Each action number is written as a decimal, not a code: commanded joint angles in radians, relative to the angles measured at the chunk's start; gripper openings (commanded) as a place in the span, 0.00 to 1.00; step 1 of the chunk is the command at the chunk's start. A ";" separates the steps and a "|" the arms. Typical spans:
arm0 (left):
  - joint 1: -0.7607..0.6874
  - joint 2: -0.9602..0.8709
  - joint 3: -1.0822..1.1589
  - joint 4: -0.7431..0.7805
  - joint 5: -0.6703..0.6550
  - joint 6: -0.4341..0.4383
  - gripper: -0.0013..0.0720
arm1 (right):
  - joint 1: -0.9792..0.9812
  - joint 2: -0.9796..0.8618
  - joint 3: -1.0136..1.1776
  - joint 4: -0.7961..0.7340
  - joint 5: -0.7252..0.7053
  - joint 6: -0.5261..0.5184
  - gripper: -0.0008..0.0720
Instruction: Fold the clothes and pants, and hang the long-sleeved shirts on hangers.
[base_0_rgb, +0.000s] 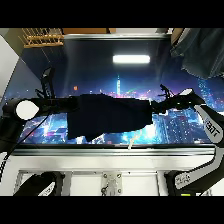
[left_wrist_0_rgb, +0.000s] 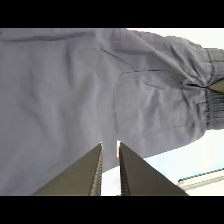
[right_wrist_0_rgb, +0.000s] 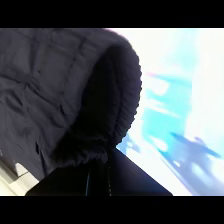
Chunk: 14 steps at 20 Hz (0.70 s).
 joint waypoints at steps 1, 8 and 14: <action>0.000 0.000 0.000 0.000 -0.001 0.002 0.15 | 0.015 0.019 0.003 0.030 0.000 -0.018 0.03; 0.000 0.000 0.000 0.000 -0.001 0.003 0.12 | -0.314 0.342 0.026 -0.268 -0.147 0.252 0.03; 0.000 0.000 0.000 0.000 0.000 0.003 0.02 | -0.728 0.531 0.022 -0.570 -0.224 0.644 0.02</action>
